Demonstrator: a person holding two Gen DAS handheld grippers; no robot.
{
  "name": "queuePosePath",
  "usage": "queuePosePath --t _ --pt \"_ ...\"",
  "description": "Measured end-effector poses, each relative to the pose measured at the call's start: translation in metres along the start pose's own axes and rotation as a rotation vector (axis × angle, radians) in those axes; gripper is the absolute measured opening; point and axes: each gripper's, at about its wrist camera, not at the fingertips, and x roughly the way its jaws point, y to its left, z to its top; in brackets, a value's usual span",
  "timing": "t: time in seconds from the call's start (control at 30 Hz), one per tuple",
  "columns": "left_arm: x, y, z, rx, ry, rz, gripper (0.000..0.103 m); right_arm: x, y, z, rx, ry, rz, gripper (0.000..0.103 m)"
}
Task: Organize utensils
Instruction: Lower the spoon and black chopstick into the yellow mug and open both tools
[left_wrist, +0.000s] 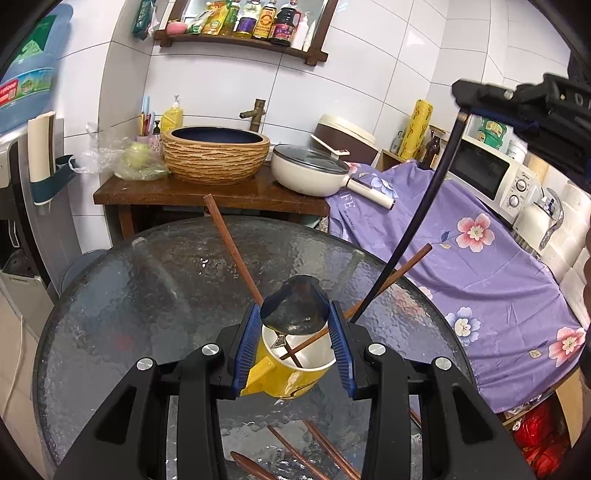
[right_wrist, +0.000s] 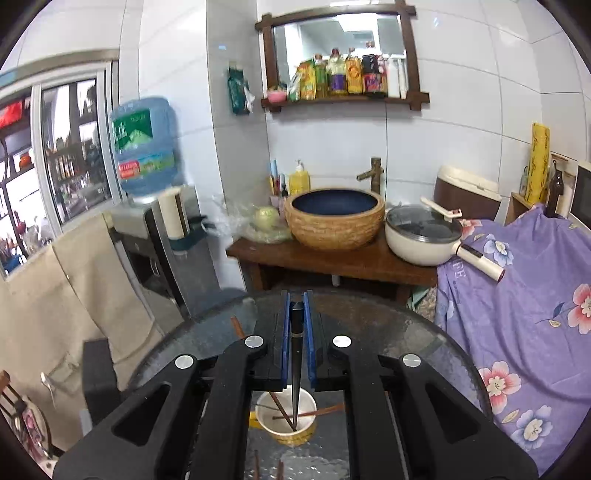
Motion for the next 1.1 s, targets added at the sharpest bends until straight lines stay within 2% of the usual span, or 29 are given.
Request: queuePosePath --t 0.37,0.57,0.6,0.63,0.67,0.7,0.73,0.83,0.93,1.0,1.1 --pt "0.017 0.002 -0.013 -0.007 0.034 0.011 0.037 0.049 -0.007 -0.054 0.002 0.114 -0.019 0.008" --pt "0.022 0.002 -0.021 0.007 0.037 0.018 0.037 0.057 -0.012 -0.067 0.015 0.118 -0.025 0.008" --pt "0.022 0.003 -0.022 0.006 0.036 0.019 0.041 0.056 -0.014 -0.069 0.017 0.113 -0.032 0.009" --pt "0.021 0.003 -0.023 0.003 0.035 0.019 0.044 0.055 -0.014 -0.07 0.017 0.111 -0.035 0.014" --pt "0.02 0.004 -0.024 0.0 0.032 0.024 0.051 0.054 -0.016 -0.071 0.023 0.108 -0.035 0.019" --pt "0.018 0.004 -0.026 0.001 0.023 0.03 0.057 0.052 -0.018 -0.073 0.034 0.098 -0.031 0.038" --pt "0.017 0.004 -0.027 0.004 0.017 0.03 0.059 0.048 -0.02 -0.074 0.047 0.078 -0.029 0.052" --pt "0.006 0.007 -0.032 -0.002 -0.009 0.034 0.062 0.034 -0.023 -0.078 0.056 0.03 -0.038 0.053" --pt "-0.008 0.017 -0.041 -0.044 -0.04 0.032 0.07 0.02 -0.022 -0.086 0.057 0.009 -0.033 0.053" --pt "-0.019 0.021 -0.052 -0.052 -0.055 0.045 0.076 0.009 -0.017 -0.1 0.018 0.0 -0.043 0.053" --pt "-0.034 0.019 -0.073 -0.035 -0.065 0.075 0.08 -0.004 -0.011 -0.129 -0.006 0.015 -0.039 0.053"
